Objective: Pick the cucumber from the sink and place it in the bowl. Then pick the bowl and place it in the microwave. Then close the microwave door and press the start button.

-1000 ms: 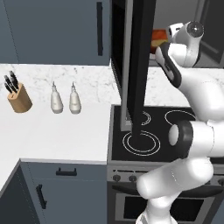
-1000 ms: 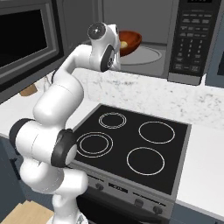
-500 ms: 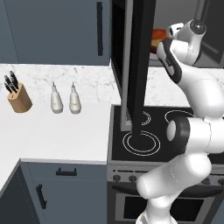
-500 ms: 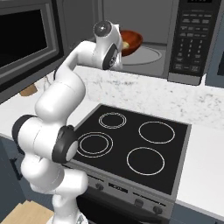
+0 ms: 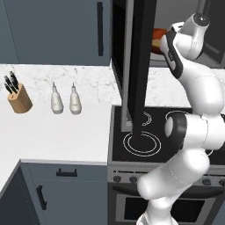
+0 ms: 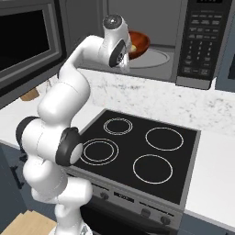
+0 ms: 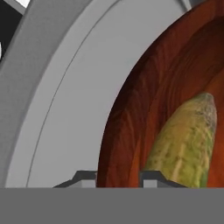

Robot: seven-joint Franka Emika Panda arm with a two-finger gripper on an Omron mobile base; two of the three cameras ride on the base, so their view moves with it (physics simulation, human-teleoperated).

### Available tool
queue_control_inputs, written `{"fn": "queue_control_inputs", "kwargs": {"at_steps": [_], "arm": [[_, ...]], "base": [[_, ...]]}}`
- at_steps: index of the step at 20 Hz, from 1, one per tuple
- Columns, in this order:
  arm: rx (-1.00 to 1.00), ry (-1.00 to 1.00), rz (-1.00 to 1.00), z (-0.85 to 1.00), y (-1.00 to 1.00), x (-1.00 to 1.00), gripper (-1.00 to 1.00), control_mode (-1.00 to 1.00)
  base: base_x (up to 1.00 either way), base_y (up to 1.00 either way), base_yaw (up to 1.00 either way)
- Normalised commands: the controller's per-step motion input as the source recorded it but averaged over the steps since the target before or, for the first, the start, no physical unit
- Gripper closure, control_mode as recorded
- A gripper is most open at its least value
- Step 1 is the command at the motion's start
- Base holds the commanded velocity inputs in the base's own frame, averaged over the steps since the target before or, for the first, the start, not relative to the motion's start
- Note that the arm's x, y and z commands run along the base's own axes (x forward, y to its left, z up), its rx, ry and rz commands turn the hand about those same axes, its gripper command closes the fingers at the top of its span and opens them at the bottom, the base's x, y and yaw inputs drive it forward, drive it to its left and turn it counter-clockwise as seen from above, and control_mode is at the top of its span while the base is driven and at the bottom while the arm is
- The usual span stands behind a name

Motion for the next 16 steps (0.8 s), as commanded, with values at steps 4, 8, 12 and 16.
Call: {"fn": "queue_control_inputs", "kwargs": {"at_steps": [4,8,12,16], "arm": [[0.00,-0.06,0.00,0.00,0.00,-0.17,-1.00,-1.00],[0.00,-0.24,0.00,-0.01,0.00,-0.32,-1.00,-1.00],[-0.01,-0.29,0.00,-0.20,0.00,-0.31,-1.00,-1.00],[0.00,-0.29,0.00,0.10,0.00,-0.57,-1.00,-1.00]], "base": [[0.00,0.00,0.00],[0.00,0.00,0.00],[0.00,0.00,0.00],[0.00,0.00,0.00]]}}
